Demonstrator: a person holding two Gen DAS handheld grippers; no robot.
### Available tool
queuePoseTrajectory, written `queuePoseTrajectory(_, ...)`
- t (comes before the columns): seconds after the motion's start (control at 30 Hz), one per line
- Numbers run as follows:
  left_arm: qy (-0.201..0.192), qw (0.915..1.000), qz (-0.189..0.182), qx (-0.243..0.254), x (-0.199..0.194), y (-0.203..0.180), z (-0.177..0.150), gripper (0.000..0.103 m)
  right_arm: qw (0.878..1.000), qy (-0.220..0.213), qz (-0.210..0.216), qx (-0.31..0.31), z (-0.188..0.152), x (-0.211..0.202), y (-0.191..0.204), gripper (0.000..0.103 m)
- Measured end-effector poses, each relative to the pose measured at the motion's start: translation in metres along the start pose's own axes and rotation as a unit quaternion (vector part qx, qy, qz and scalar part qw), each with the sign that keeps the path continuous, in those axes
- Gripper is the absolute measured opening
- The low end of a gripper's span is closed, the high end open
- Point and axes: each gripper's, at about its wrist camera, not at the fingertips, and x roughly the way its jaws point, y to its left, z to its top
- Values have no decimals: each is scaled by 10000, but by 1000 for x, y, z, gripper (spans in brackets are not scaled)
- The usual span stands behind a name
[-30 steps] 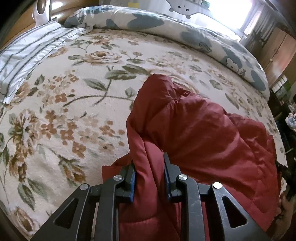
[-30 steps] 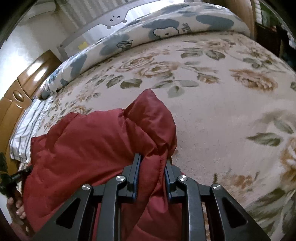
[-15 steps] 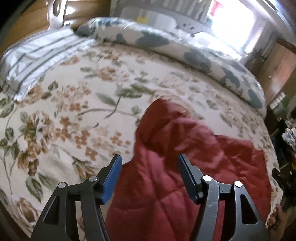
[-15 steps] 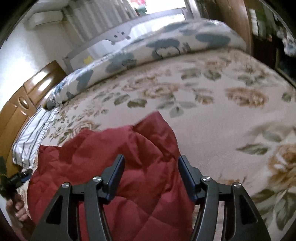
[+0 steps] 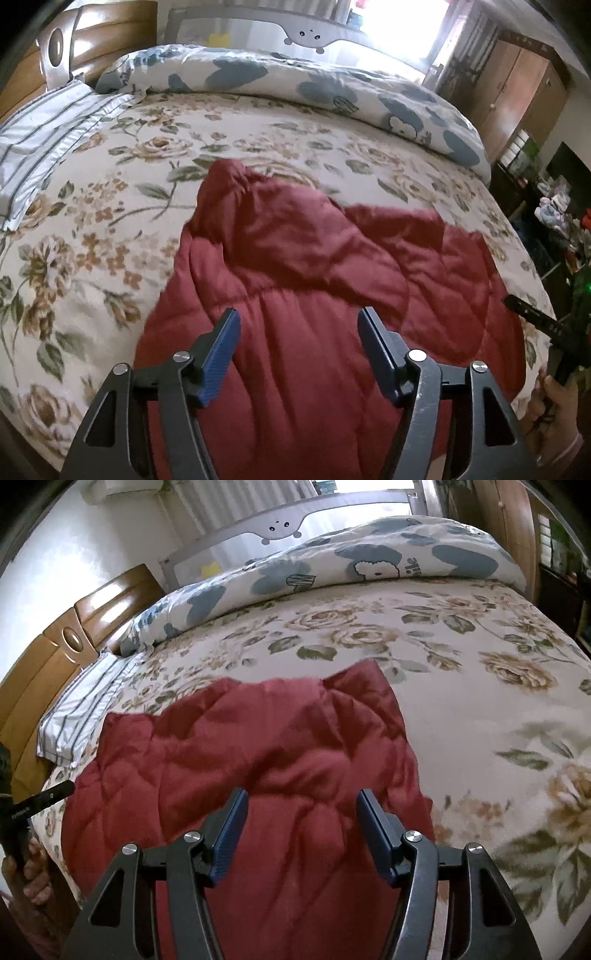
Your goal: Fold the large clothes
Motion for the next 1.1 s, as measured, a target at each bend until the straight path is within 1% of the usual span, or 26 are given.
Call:
queuePoseTrajectory(0.23, 48, 9999, 118, 90, -13, -19, -23, 69, 10000, -61, -24, -14, -26, -21, 4, 65)
queuePoseTrajectory(0.33, 44, 9997, 138, 187, -20, -28, -32, 73, 9999, -84, -36, -121, -36, -29, 12, 66)
queuePoseTrajectory(0.4, 46, 9996, 130, 250, -24, -32, -38, 74, 9997, -101, -52, -217, -41, -33, 19, 69)
queuePoseTrajectory(0.57, 89, 9985, 206, 505, -30, -49, -50, 78, 9990, -90, 5, -448, -53, -37, 39, 69)
queuePoseTrajectory(0.73, 126, 9975, 247, 645, -32, -61, -55, 81, 9980, -28, 155, -606, -60, -35, 57, 71)
queuePoseTrajectory(0.9, 181, 9971, 264, 684, -30, -66, -54, 84, 9967, 56, 274, -766, -64, -28, 74, 74)
queuePoseTrajectory(1.1, 263, 9962, 291, 775, -19, -71, -51, 87, 9964, 115, 274, -796, -61, -19, 78, 77)
